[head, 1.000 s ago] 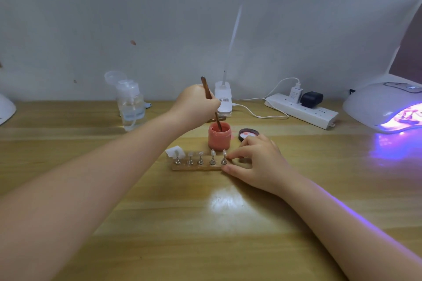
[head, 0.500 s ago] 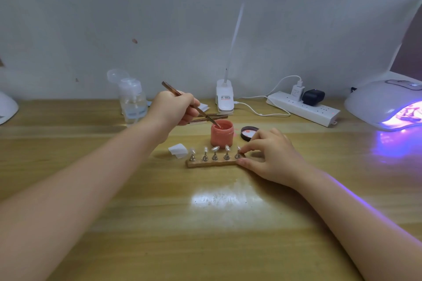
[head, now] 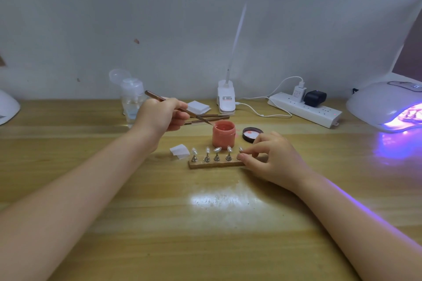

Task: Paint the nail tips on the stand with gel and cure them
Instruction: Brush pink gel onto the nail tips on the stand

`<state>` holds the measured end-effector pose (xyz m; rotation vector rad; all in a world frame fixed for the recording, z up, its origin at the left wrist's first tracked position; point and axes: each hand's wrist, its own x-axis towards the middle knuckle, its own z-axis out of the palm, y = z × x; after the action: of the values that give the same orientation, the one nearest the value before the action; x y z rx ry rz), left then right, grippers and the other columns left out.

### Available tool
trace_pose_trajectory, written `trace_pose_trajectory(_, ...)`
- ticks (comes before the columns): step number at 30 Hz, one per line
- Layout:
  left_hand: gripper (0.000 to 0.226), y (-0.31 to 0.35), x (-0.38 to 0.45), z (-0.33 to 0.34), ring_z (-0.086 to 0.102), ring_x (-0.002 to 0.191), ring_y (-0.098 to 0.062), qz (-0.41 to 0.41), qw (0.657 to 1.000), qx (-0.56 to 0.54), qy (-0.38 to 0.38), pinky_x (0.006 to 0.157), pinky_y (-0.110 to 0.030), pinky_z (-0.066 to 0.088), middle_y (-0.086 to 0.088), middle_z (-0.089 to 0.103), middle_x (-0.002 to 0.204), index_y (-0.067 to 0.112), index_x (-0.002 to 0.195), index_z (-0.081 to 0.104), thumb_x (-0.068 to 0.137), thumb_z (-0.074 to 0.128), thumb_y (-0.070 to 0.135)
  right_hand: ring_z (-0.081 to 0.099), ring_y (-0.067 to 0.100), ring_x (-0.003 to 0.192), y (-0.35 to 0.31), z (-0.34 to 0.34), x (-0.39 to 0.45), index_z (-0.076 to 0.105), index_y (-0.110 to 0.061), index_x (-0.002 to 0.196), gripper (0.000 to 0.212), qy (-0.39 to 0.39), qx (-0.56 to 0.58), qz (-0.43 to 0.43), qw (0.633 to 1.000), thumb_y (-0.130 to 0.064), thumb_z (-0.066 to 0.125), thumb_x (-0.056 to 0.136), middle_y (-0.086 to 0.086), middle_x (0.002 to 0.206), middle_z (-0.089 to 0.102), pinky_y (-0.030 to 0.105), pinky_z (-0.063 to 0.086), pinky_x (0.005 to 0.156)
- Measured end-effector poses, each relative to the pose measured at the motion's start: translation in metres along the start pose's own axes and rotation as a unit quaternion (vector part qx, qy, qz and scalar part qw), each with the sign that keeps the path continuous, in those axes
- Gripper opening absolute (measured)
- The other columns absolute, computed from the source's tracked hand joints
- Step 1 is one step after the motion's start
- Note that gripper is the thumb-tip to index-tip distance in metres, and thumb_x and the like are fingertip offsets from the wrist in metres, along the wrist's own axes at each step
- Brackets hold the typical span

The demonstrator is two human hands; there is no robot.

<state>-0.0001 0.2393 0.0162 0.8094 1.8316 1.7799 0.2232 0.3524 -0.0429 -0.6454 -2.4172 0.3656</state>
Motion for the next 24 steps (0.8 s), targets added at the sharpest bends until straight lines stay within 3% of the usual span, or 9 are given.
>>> trace_pose_trajectory(4,0.019,-0.006,-0.015,-0.009,0.065,0.061,-0.011,0.012,0.995,-0.096,-0.018,0.061,-0.022,0.054,0.0,0.071,0.066,0.011,0.087,0.072,0.093,0.054,0.012,0.044,0.009,0.084,0.0,0.003,0.001,0.079,-0.024,0.089,0.01,-0.001,0.002,-0.008,1.0,-0.029,0.073,0.083,-0.02,0.07,0.054,0.024,0.032,0.075)
trace_pose_trajectory(10,0.025,-0.021,-0.041,-0.01,0.067,0.066,-0.011,0.055,0.982,-0.169,-0.059,0.062,-0.019,0.054,-0.003,0.072,0.072,0.017,0.081,0.078,0.092,0.058,0.004,0.045,0.011,0.079,0.001,0.004,0.002,0.079,-0.024,0.084,0.008,0.0,-0.004,-0.008,1.0,-0.029,0.073,0.083,-0.021,0.066,0.053,0.023,0.03,0.07)
trace_pose_trajectory(13,0.011,-0.024,-0.05,-0.006,0.069,0.07,-0.014,0.08,0.978,-0.185,-0.055,0.065,-0.021,0.055,-0.006,0.074,0.075,0.017,0.08,0.079,0.084,0.069,0.016,0.044,0.006,0.081,-0.002,0.004,0.002,0.078,-0.019,0.081,0.007,0.0,-0.015,-0.031,0.999,-0.024,0.073,0.084,-0.018,0.067,0.054,0.022,0.031,0.072)
trace_pose_trajectory(16,0.02,-0.028,-0.063,-0.001,0.073,0.077,-0.02,0.107,0.981,-0.162,-0.029,0.069,-0.023,0.057,-0.01,0.076,0.081,0.019,0.084,0.079,0.072,0.073,0.034,0.049,0.014,0.071,-0.01,0.004,0.0,0.077,-0.015,0.074,0.008,0.019,-0.046,-0.071,0.996,-0.017,0.074,0.081,-0.003,0.068,0.06,0.029,0.042,0.064)
trace_pose_trajectory(18,0.02,-0.032,-0.072,0.002,0.074,0.08,-0.02,0.127,0.982,-0.14,-0.022,0.07,-0.023,0.057,-0.008,0.076,0.084,0.023,0.087,0.079,0.074,0.071,0.036,0.052,0.016,0.066,-0.015,0.003,-0.002,0.076,-0.016,0.073,0.008,0.035,-0.048,-0.06,0.996,-0.018,0.073,0.08,-0.002,0.069,0.062,0.035,0.048,0.059)
trace_pose_trajectory(21,0.017,-0.034,-0.08,0.006,0.074,0.083,-0.016,0.176,0.978,-0.11,-0.031,0.071,-0.019,0.056,-0.002,0.077,0.086,0.027,0.098,0.076,0.083,0.066,0.03,0.049,0.007,0.056,-0.019,0.002,-0.002,0.075,-0.016,0.076,0.005,0.086,0.018,-0.022,0.996,-0.012,0.074,0.078,-0.008,0.068,0.066,0.028,0.047,0.058)
trace_pose_trajectory(24,0.013,-0.035,-0.086,0.007,0.073,0.087,-0.011,0.239,0.967,-0.07,-0.054,0.075,-0.018,0.055,0.005,0.077,0.089,0.027,0.101,0.072,0.089,0.068,0.026,0.052,0.002,0.054,-0.024,0.003,-0.001,0.074,-0.019,0.074,0.012,0.127,0.166,0.064,0.976,-0.008,0.074,0.078,-0.017,0.06,0.064,0.015,0.043,0.059)
